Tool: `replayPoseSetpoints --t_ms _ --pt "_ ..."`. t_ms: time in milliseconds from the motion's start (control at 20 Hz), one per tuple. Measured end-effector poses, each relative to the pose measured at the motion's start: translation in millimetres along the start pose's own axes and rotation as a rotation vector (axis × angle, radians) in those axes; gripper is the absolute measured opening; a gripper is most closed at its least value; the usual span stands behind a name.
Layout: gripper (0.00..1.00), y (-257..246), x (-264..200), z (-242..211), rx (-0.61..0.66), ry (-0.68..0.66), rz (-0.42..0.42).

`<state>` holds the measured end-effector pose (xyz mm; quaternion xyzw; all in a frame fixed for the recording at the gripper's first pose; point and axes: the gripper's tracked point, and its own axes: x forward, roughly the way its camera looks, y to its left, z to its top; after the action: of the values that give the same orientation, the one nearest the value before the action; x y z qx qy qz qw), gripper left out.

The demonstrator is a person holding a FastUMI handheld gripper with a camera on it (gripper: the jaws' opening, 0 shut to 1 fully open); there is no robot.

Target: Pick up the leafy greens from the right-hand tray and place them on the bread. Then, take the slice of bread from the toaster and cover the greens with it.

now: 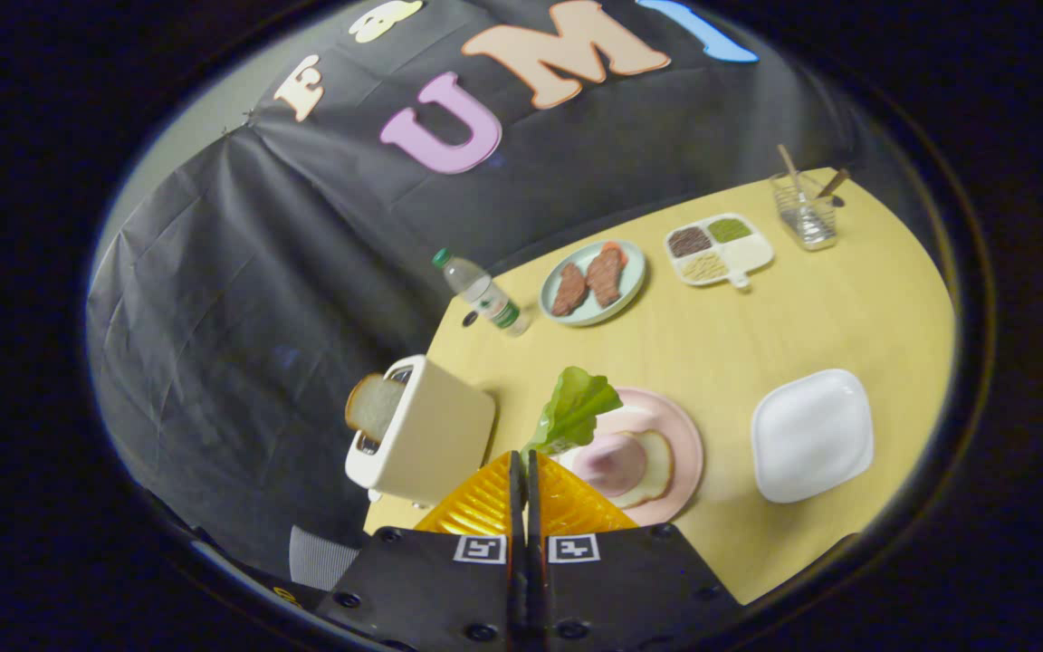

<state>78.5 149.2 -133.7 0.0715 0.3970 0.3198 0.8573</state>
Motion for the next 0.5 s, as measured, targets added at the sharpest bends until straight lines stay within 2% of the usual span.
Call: replayPoseSetpoints --t_ms 150,500 --pt "0.03 -11.4 17.3 -15.1 -0.041 0.095 0.02" --pt "0.03 -94.7 33.8 -24.1 -0.081 0.214 -0.092"
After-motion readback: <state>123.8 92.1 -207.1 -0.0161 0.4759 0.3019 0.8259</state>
